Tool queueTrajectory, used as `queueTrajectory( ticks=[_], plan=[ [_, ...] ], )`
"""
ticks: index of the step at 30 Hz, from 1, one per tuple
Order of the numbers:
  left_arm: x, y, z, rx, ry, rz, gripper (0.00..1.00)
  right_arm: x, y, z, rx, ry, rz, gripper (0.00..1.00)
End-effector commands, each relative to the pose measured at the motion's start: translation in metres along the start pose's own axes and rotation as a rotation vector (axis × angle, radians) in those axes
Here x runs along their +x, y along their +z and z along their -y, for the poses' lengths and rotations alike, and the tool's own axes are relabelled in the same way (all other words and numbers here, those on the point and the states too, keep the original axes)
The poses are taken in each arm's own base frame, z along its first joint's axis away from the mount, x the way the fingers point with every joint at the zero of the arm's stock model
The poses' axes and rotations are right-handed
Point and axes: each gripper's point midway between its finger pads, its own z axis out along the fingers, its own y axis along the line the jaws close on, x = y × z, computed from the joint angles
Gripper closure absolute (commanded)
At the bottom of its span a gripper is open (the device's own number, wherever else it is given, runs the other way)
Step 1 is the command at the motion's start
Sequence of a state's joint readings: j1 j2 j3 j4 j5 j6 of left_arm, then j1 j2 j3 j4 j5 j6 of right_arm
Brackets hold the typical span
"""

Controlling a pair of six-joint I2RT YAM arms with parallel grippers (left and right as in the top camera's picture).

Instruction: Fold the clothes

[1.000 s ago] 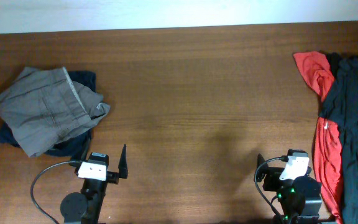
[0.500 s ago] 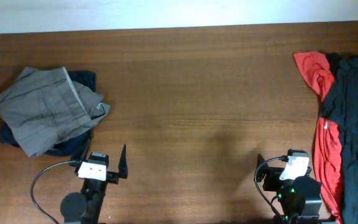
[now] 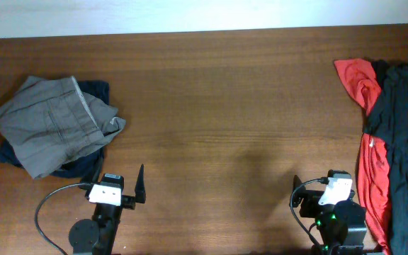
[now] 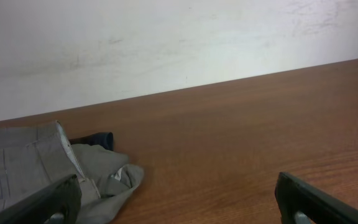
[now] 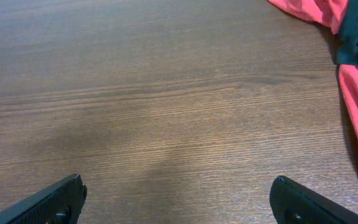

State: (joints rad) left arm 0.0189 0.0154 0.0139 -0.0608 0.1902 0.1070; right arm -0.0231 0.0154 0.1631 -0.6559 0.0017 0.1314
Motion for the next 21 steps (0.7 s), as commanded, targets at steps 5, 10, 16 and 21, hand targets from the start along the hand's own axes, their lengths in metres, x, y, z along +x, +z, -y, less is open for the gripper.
queueTrajectory(
  ticks=[5,10,16,21],
  plan=[
    [0.0023,0.0001,-0.0014,-0.01,-0.013,-0.005,0.01,0.0003,0.0005,0.0014,0.005,0.012,0.007,0.01],
    [0.0024,0.0001,-0.0014,-0.01,-0.013,-0.005,0.01,0.0002,0.0005,0.0014,0.005,0.012,0.007,0.01],
    [0.0006,0.0001,-0.0018,-0.012,-0.005,0.002,0.01,-0.0034,0.0005,0.0017,0.007,0.011,0.022,0.01],
    [-0.0041,0.0001,0.003,0.016,0.002,0.022,0.01,-0.0064,0.0003,-0.0035,-0.022,0.012,0.033,0.01]
  ],
)
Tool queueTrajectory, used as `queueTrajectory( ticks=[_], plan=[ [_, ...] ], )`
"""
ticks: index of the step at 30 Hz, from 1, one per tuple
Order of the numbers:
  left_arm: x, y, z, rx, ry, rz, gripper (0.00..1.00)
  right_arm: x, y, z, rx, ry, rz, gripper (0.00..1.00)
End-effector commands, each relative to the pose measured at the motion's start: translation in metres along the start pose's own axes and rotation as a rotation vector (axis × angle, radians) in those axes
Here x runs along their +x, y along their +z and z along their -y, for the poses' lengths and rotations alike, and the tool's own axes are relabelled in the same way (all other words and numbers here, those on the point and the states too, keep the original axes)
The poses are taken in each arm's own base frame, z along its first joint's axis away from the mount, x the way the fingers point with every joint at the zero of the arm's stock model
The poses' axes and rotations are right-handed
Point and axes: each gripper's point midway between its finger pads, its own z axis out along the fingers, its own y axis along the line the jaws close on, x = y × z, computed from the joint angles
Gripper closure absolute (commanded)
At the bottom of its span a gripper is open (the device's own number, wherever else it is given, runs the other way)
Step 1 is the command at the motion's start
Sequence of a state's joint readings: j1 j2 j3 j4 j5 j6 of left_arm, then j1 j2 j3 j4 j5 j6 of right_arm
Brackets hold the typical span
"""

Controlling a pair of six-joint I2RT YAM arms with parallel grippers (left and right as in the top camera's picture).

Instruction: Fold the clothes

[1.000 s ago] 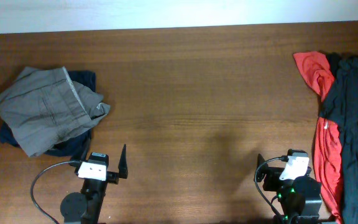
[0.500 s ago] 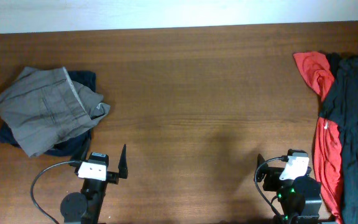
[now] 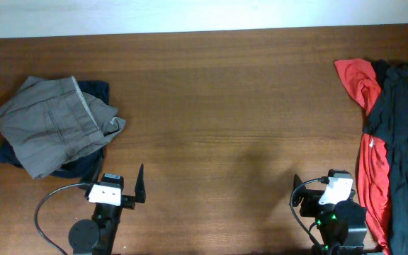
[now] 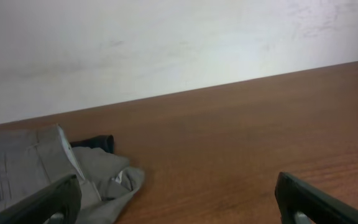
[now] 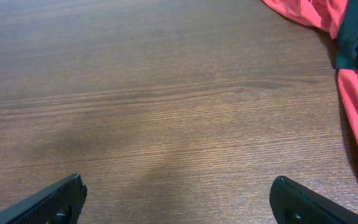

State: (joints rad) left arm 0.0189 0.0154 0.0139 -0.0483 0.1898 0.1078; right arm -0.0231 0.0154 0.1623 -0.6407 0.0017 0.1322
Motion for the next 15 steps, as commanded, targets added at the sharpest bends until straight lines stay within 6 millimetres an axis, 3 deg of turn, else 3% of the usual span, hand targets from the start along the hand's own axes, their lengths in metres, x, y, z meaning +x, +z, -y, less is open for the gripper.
queueTrajectory(
  ticks=[1,4,10,15],
  plan=[
    [0.001,0.0,0.005,0.028,-0.002,0.003,0.01,-0.003,0.0,-0.007,-0.044,0.01,0.018,0.01],
    [-0.005,0.0,0.007,0.039,0.001,0.026,0.01,-0.016,-0.001,-0.018,-0.105,0.007,0.067,0.01],
    [-0.018,-0.006,0.039,0.229,0.007,0.078,0.01,-0.051,-0.025,-0.079,-0.465,-0.05,0.211,0.01],
    [-0.062,-0.017,0.04,0.244,0.027,0.15,0.01,-0.09,-0.05,-0.09,-0.522,-0.03,0.312,0.01]
  ],
)
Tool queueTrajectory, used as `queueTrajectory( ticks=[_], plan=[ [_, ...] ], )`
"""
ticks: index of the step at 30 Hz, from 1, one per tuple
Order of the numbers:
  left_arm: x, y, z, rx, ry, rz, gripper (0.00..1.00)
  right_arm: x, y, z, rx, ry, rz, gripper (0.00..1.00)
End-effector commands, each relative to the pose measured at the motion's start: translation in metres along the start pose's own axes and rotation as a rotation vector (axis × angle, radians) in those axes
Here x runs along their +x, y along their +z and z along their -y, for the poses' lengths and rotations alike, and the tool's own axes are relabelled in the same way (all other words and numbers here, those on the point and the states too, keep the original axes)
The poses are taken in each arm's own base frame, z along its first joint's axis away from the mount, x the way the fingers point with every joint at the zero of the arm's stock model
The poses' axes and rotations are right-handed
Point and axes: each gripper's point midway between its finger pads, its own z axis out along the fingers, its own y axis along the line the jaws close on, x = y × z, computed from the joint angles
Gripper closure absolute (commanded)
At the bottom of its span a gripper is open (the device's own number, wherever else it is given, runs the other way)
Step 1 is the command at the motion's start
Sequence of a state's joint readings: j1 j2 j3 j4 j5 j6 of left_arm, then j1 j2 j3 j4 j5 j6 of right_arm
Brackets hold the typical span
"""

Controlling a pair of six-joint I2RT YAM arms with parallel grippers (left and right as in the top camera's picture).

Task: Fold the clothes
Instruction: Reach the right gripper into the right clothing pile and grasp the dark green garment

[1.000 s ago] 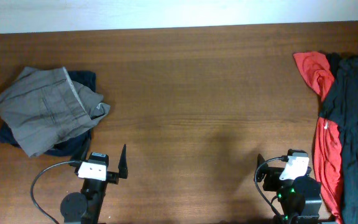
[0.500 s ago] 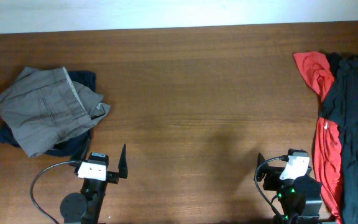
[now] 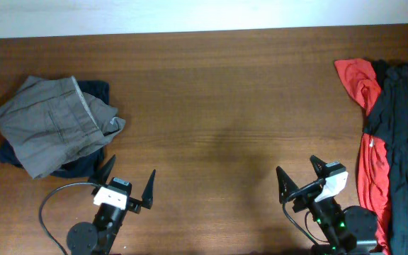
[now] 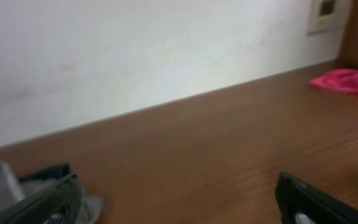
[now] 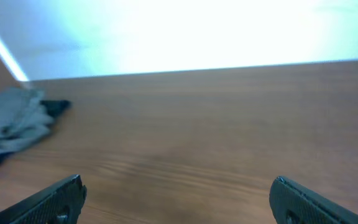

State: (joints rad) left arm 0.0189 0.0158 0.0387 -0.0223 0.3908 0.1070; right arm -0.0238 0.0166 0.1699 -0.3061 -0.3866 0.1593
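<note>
A folded grey pair of trousers (image 3: 52, 124) lies on a dark blue garment (image 3: 94, 91) at the table's left. At the right edge a red garment (image 3: 370, 166) and a black garment (image 3: 406, 142) lie crumpled together. My left gripper (image 3: 127, 177) is open and empty near the front edge, just right of the grey pile. My right gripper (image 3: 299, 172) is open and empty near the front edge, left of the red garment. The left wrist view shows the red garment (image 4: 347, 81) far off. The right wrist view shows the grey trousers (image 5: 11, 121) at the far left.
The brown wooden table (image 3: 218, 106) runs between the two piles. A white wall (image 4: 135, 50) stands behind its far edge. Black cables (image 3: 48, 209) loop beside the left arm's base.
Both grippers have turned. The left wrist view now looks further right, with the red garment in it. The right wrist view, which looked down at the table, now looks across it towards the grey pile.
At both earlier moments the grippers rested open near the front edge, the left facing the grey pile, the right looking down at the wood beside the red garment. The clothes have not moved. Now both grippers stand at new angles, still open.
</note>
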Motion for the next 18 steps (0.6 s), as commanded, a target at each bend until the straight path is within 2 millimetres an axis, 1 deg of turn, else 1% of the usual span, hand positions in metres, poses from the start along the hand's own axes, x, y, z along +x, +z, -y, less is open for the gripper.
queueTrajectory(
  ticks=[1,3,5,8,11,13,15,17,18],
  plan=[
    [-0.049,-0.009,0.007,0.04,0.021,0.082,0.01,-0.032,-0.01,-0.022,-0.087,0.01,0.045,0.01],
    [-0.063,-0.011,0.001,0.011,0.005,0.047,0.01,-0.047,-0.012,-0.025,-0.082,0.01,0.047,0.01],
    [-0.069,-0.01,-0.005,-0.01,-0.025,-0.031,0.01,-0.059,-0.012,-0.024,-0.062,0.028,0.013,0.01],
    [-0.074,0.0,-0.015,-0.022,-0.076,-0.169,0.01,-0.064,-0.006,-0.019,-0.018,0.095,-0.126,0.01],
    [-0.085,0.022,-0.024,-0.007,-0.121,-0.283,0.01,-0.068,0.006,-0.014,0.012,0.167,-0.288,0.01],
    [-0.094,0.042,-0.033,0.002,-0.155,-0.369,0.01,-0.075,0.019,-0.01,0.033,0.212,-0.388,0.02],
    [-0.102,0.058,-0.039,0.018,-0.188,-0.449,0.01,-0.086,0.03,-0.009,0.03,0.244,-0.453,0.01],
    [-0.108,0.074,-0.046,0.031,-0.228,-0.547,0.01,-0.107,0.046,-0.012,0.004,0.28,-0.513,0.02],
    [-0.112,0.08,-0.049,0.036,-0.245,-0.591,0.01,-0.113,0.05,-0.013,-0.005,0.289,-0.526,0.01]
  ],
)
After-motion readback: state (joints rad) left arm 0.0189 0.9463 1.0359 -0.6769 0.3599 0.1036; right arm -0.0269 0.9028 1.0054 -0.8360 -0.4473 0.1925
